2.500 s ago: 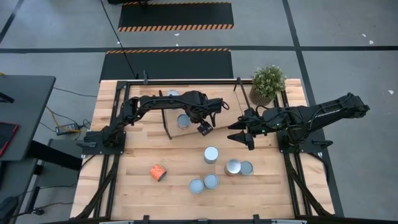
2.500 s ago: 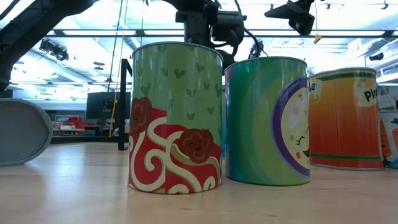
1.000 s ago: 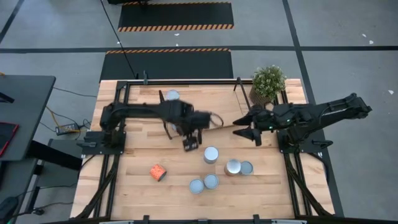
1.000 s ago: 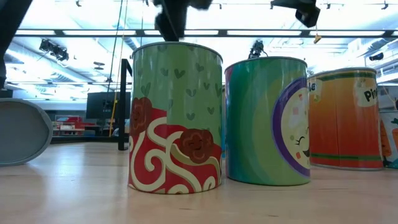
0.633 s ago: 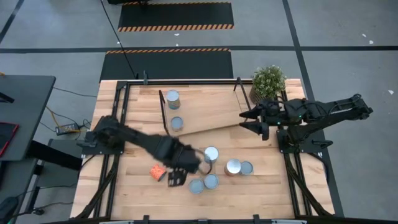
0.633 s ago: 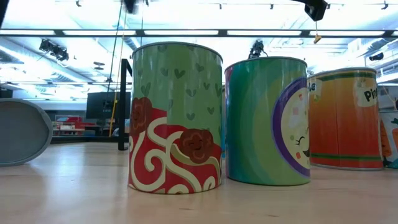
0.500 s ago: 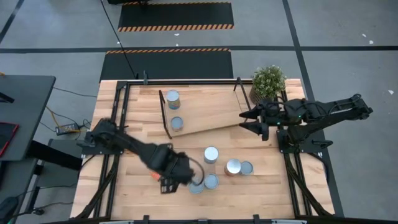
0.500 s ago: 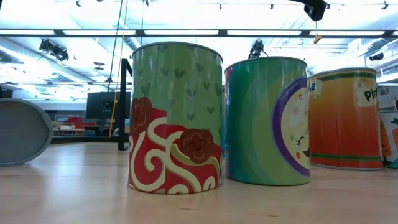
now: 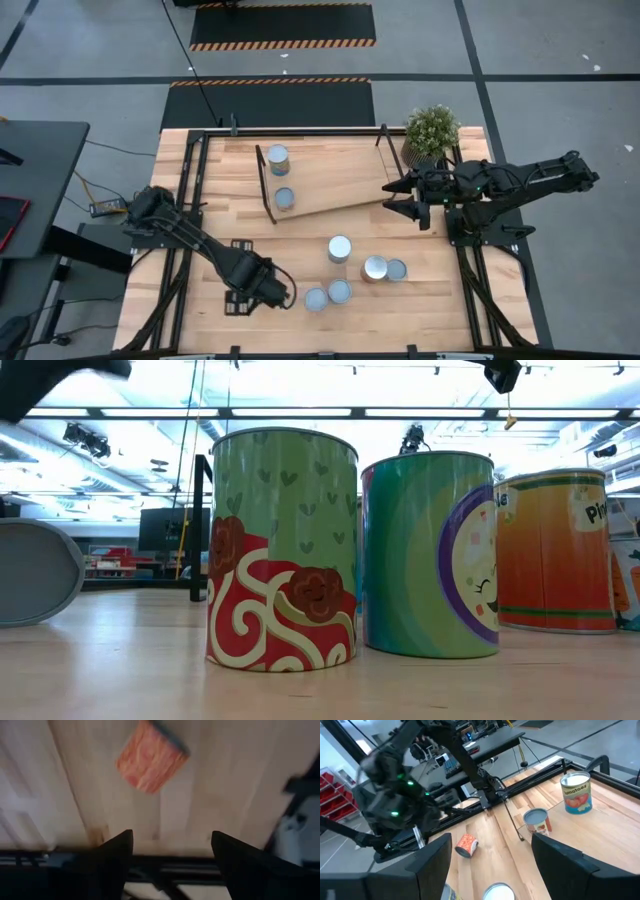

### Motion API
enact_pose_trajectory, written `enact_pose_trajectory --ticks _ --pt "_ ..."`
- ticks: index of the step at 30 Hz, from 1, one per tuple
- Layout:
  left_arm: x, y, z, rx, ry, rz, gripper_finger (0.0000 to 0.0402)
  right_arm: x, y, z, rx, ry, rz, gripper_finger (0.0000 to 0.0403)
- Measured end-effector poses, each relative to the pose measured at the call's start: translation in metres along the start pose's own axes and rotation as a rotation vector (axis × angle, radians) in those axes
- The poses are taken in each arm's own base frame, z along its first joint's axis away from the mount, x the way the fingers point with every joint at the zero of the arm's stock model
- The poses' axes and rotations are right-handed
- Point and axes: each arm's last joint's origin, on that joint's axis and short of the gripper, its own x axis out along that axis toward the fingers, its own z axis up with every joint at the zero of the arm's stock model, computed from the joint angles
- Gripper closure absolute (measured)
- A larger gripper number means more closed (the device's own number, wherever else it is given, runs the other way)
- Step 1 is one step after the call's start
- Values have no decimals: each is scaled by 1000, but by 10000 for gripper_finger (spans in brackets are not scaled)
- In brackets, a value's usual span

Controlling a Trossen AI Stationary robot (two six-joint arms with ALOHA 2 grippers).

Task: Pick and place cans onto a shelf
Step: Put the canned meatballs on the shelf

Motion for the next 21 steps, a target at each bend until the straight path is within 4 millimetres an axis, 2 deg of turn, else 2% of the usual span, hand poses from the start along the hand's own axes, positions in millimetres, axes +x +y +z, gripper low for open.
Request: enact_pose_trajectory --ticks 6,11,16,21 --pt "34 18 -1 88 109 45 129 0 0 0 8 0 0 121" --pt "59 30 1 66 176 10 115 0 0 0 35 -1 -1 121" --pt "63 37 4 174 185 -29 93 0 0 0 62 -5 -9 121" --pt "64 39 10 295 128 -27 94 0 -1 0 63 -18 -30 121"
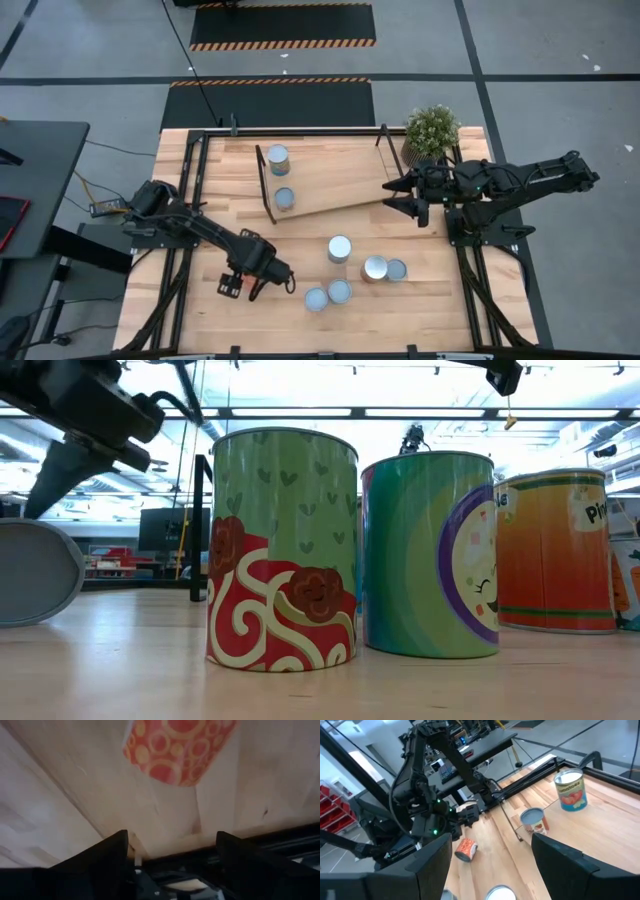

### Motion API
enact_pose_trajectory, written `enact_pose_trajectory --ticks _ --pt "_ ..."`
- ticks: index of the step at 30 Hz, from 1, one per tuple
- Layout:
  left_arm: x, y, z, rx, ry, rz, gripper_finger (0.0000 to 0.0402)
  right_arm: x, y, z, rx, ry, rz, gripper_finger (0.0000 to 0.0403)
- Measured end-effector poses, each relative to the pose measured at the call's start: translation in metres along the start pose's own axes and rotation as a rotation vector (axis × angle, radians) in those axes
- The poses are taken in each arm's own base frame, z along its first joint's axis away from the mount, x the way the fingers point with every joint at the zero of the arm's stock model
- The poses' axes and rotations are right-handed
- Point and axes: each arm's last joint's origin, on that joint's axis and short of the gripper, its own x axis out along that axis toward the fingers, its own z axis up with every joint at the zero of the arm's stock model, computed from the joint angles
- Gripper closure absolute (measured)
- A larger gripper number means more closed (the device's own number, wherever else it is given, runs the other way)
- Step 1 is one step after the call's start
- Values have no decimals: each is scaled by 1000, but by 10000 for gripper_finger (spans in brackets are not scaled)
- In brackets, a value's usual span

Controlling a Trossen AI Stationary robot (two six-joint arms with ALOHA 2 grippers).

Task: Pick and place cans onto a shelf
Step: Put the canned meatballs on the shelf

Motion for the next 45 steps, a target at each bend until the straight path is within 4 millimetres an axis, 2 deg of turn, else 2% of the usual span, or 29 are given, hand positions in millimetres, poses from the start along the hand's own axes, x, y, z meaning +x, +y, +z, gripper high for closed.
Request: enact_pose_trajectory --ticks 4,12,23,27,33,40,45 --pt "2 -1 7 -44 -69 -6 98 0 0 1 -5 -11 -3 121" --pt "7 -9 15 83 -170 94 94 0 0 1 26 -17 -2 121" --pt "8 -21 20 199 -237 101 92 0 1 2 34 -24 3 121" --pt "15 -23 26 204 -249 101 92 0 1 2 36 -28 5 121" --pt "30 -19 25 200 -236 97 92 0 1 3 46 -32 8 121" --pt "30 -19 28 181 -271 91 94 0 2 3 53 -35 10 121" --pt "23 -14 27 100 -316 75 120 0 1 3 42 -36 9 121"
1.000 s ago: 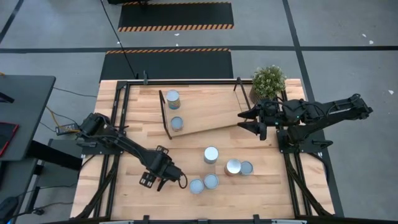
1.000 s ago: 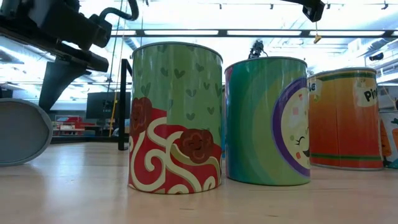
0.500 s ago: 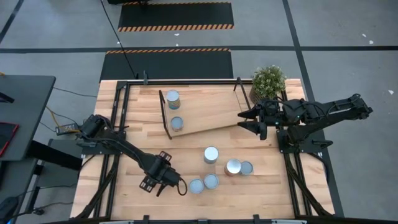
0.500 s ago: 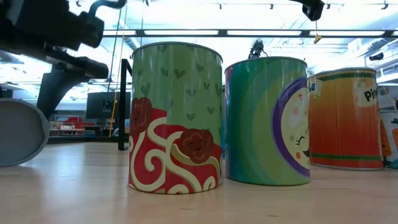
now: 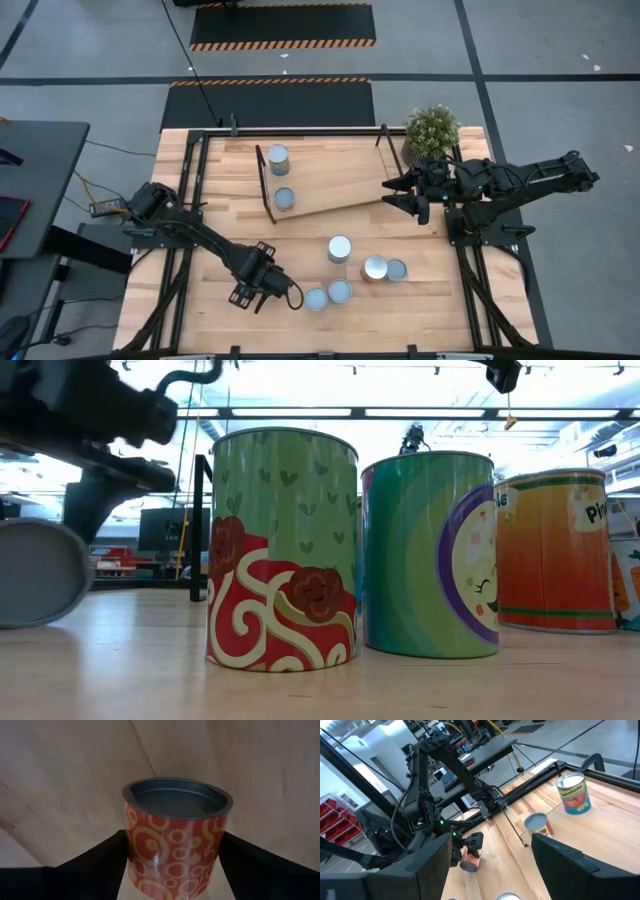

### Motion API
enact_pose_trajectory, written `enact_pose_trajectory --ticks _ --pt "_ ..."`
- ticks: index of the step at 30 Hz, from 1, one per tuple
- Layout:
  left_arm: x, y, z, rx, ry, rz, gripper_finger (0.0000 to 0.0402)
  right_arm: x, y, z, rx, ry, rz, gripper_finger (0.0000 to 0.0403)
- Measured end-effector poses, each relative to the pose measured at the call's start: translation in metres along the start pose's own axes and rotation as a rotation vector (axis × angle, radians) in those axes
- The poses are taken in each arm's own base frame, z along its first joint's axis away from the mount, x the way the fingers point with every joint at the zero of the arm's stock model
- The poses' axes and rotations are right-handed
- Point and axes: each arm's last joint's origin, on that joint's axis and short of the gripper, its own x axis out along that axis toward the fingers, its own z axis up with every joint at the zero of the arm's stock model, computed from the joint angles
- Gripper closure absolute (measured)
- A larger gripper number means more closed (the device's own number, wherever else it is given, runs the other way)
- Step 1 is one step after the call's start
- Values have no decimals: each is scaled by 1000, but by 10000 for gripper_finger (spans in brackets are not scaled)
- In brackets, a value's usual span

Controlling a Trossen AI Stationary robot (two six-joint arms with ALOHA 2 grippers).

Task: Pick and place cans onto a shelf
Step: Put the canned meatballs on the shelf

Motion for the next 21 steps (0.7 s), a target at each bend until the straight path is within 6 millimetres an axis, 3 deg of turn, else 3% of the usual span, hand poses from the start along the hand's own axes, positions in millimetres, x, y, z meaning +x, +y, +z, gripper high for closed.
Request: enact_pose_trajectory --ticks 11,21 --pt "-32 36 -1 -294 -195 68 127 1 -5 3 -40 -13 -25 121" --pt "-81 93 7 -613 -656 94 124 3 -11 7 -24 7 3 121"
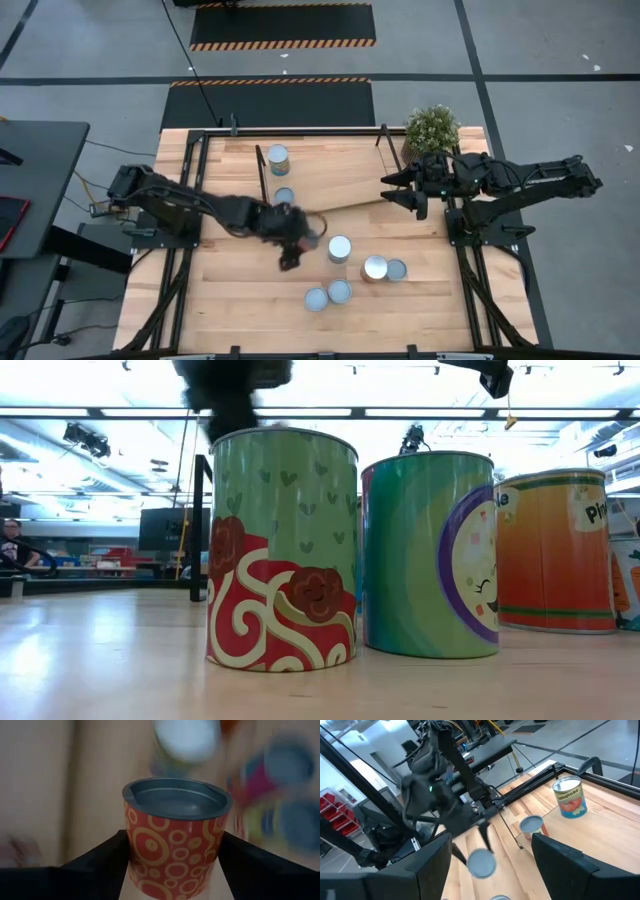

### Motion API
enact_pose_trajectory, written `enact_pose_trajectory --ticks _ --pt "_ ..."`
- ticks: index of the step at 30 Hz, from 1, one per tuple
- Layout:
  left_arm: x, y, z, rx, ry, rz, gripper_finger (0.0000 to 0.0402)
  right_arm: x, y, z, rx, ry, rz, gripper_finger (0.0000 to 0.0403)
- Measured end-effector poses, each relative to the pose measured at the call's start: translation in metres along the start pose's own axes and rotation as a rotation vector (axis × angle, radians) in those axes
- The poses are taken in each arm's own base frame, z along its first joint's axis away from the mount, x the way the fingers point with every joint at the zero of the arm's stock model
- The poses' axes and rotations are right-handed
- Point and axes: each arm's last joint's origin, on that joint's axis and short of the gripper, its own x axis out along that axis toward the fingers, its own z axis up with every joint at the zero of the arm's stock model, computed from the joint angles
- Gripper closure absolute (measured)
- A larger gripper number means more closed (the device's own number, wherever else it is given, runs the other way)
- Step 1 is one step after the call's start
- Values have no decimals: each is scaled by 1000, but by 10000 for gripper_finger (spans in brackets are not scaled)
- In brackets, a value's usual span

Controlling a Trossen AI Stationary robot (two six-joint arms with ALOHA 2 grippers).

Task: Pick and place cans onto a shelf
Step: Put the canned meatballs on the shelf

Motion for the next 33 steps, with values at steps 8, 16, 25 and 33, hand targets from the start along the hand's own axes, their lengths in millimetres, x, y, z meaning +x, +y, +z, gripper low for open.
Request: enact_pose_trajectory --ticks 8,16,25,33 --pt "21 38 40 -167 -256 76 123 1 -3 2 8 -4 -7 121" --pt "47 70 79 -235 -326 313 123 1 -5 3 -1 -7 -13 121" --pt "88 100 85 -290 -265 423 123 1 -5 3 -14 2 1 121" --pt "109 109 78 -308 -186 374 88 1 -5 3 -13 6 7 121"
